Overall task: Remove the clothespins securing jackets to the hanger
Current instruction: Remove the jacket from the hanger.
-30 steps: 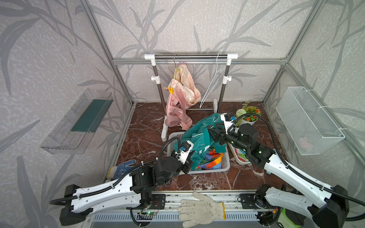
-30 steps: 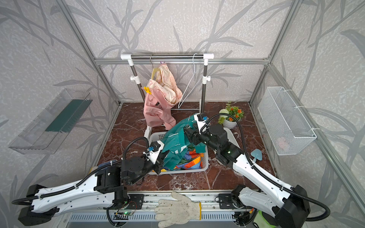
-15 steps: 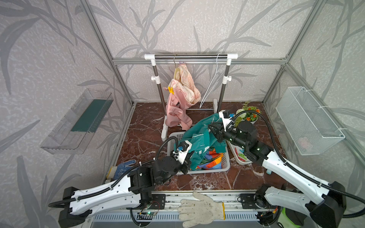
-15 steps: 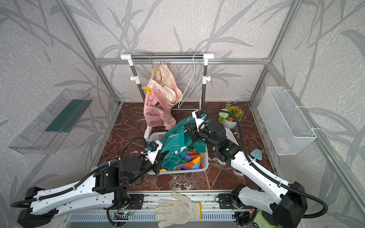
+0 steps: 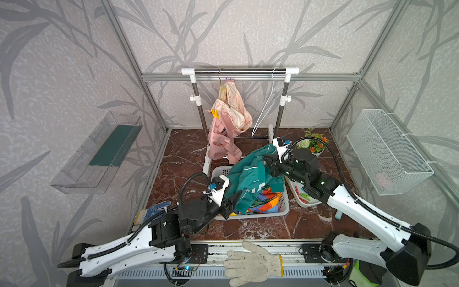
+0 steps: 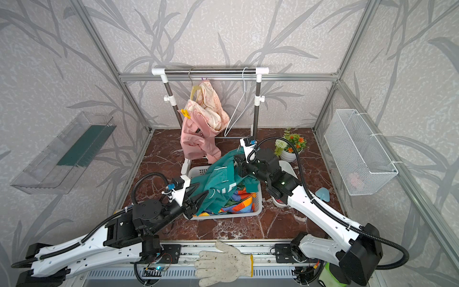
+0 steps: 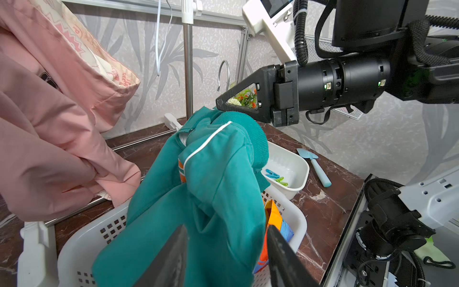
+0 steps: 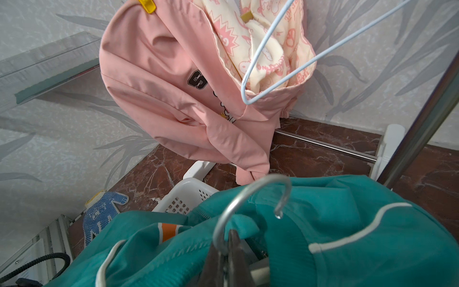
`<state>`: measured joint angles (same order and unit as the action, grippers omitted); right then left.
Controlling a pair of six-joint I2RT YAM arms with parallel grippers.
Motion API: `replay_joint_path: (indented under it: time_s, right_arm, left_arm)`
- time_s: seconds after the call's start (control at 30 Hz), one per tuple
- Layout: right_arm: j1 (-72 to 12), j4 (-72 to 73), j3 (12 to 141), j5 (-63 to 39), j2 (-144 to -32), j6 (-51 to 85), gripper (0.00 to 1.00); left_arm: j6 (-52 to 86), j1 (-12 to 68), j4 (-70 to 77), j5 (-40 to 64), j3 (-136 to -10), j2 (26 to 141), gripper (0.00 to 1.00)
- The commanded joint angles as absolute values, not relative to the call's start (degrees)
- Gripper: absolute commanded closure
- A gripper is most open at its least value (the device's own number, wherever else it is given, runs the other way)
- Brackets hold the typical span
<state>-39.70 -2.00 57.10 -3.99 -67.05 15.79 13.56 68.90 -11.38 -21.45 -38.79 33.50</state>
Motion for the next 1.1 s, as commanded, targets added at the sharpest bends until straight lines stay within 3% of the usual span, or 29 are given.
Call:
replay_joint_path:
  time_s: [0.0,0.17,0.3,0.4,0.53,0.7,1.07]
  right_arm:
    - [-39.58,-3.16,59.7,-1.98,-67.71,18.04,1.0]
    - [-39.6,-4.34,60.94,-0.1,-68.2,18.51,1.0]
    - [-39.55,-4.96,61.87,-0.13,-68.46,18.61,1.0]
    - [-39.51,-4.95,62.13,0.0,-68.47,18.89,1.0]
    - [-39.53,-5.34,62.36,0.38,-68.55,18.82,1.0]
    - [-39.52,-6.91,62.84,2.33,-68.98,18.09,1.0]
    - [-37.77,-11.03,63.55,8.57,-70.89,17.83,1.0]
  left_arm:
    - [14.15,68.56,-14.85,-21.64,-40.01,33.44,0.5]
    - [14.04,68.21,-18.57,-18.57,-42.55,36.03,0.55]
    - [14.55,67.87,-19.3,-18.07,-42.85,38.18,0.67]
    - [14.5,67.45,-18.78,-16.48,-42.95,39.17,0.71]
    - [14.43,67.02,-18.98,-15.89,-43.45,39.86,0.9]
    - [14.58,66.54,-19.85,-16.84,-43.22,38.02,1.0]
    - [16.43,66.18,-22.68,-20.65,-41.51,32.09,1.0]
